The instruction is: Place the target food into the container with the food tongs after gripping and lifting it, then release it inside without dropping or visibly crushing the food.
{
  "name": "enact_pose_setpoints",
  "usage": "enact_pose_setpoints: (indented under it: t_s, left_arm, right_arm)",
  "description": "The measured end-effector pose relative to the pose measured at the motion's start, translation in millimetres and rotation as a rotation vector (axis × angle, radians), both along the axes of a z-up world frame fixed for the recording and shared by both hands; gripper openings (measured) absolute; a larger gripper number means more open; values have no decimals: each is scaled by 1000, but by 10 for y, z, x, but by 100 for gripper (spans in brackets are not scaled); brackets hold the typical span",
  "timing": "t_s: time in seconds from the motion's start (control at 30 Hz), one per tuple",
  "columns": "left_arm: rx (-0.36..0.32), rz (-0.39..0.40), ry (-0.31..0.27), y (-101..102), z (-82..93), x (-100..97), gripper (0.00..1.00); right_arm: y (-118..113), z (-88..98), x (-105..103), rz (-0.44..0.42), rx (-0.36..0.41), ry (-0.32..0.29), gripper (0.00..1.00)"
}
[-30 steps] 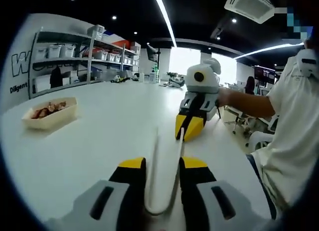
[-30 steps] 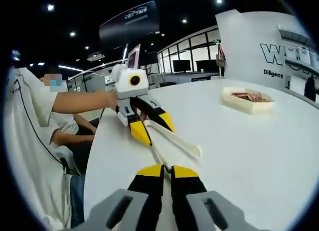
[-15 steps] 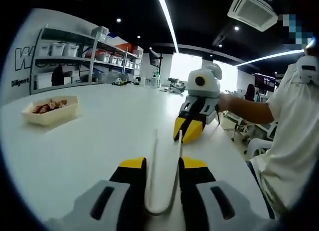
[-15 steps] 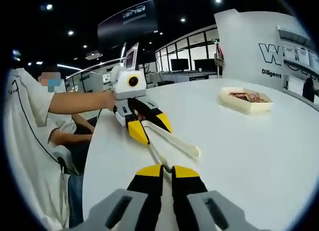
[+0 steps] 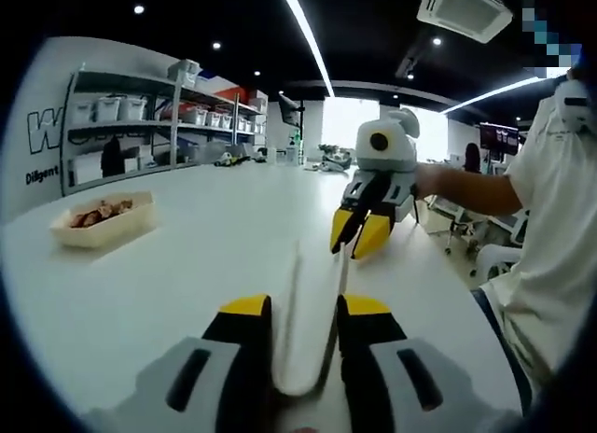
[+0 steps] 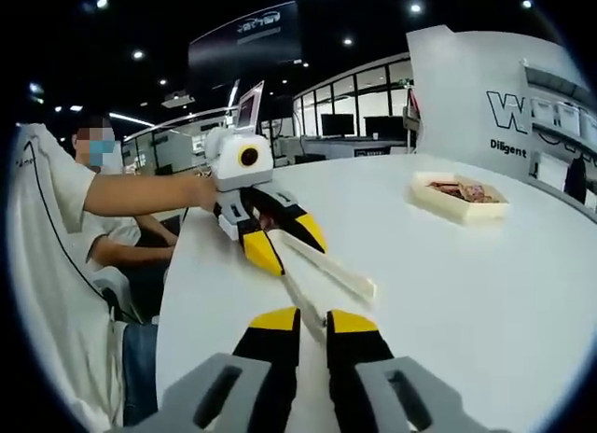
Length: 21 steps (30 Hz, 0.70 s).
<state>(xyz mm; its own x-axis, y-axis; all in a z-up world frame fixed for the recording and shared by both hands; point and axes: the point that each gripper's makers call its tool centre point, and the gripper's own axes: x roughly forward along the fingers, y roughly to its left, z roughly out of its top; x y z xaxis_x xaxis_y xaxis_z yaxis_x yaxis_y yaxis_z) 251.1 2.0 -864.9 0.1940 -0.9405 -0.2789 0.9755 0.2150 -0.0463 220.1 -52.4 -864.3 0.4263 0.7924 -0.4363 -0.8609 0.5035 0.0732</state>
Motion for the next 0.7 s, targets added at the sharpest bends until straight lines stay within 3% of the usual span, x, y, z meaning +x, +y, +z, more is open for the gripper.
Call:
enact_pose_setpoints:
  t_s: [0.17,0.4,0.6,0.7]
  left_arm:
    - [0,21,-5,21,-1,28,32]
    - [-5,61,-3,42,9,33,33]
    - [-48,78,-30,70,100,-43,31]
    - [-27,102,-48,87,79,-46,32]
  right_arm:
    - [46,20,-18,-9,-14,-33,8]
    - [64,65,4,-41,-22,-73,26]
    - [51,107,-44,-53,1,-78,27]
    - [70,138,-73,-48,22,-62,25]
